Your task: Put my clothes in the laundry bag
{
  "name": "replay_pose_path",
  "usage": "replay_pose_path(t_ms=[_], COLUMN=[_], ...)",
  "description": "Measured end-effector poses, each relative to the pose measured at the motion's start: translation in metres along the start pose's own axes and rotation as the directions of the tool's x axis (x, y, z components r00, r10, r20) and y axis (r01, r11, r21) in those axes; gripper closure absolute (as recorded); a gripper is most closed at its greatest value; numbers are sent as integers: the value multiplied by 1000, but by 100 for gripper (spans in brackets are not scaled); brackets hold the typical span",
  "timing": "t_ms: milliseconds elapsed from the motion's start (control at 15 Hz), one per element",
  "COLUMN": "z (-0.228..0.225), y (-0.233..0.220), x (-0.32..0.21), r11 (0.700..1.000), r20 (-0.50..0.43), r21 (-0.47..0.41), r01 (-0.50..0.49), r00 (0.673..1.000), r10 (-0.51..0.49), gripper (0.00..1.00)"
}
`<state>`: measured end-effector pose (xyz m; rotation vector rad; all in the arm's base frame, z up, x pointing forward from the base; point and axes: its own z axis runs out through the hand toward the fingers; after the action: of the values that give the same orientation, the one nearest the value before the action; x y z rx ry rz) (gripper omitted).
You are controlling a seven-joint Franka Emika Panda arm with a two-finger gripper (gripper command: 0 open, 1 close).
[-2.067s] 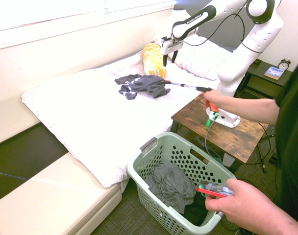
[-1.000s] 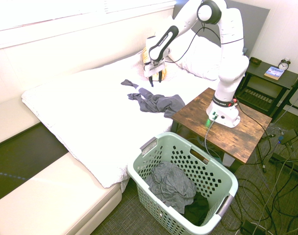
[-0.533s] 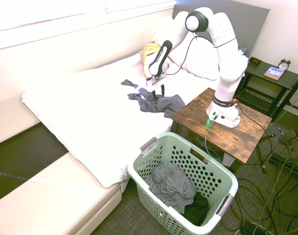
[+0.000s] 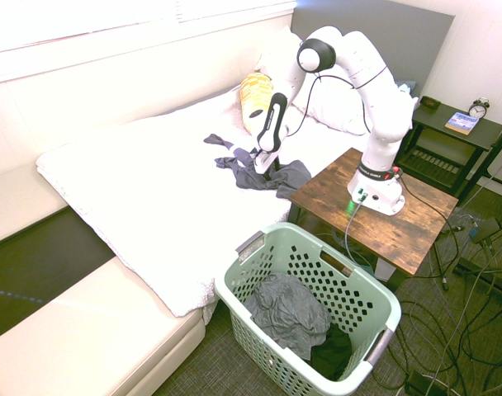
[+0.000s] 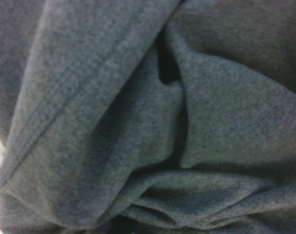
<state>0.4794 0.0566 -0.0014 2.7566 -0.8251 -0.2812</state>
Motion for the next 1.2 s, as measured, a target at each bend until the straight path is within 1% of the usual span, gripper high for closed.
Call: replay_pose_path(t_ms=[333, 1200], z=[19, 27], y=[5, 14], x=[-2, -2], r11=[999, 999], r20=[-2, 9], r21=[10, 21], r01=[38, 25], r00=[999, 1000], r10=[-38, -25], gripper=[100, 100])
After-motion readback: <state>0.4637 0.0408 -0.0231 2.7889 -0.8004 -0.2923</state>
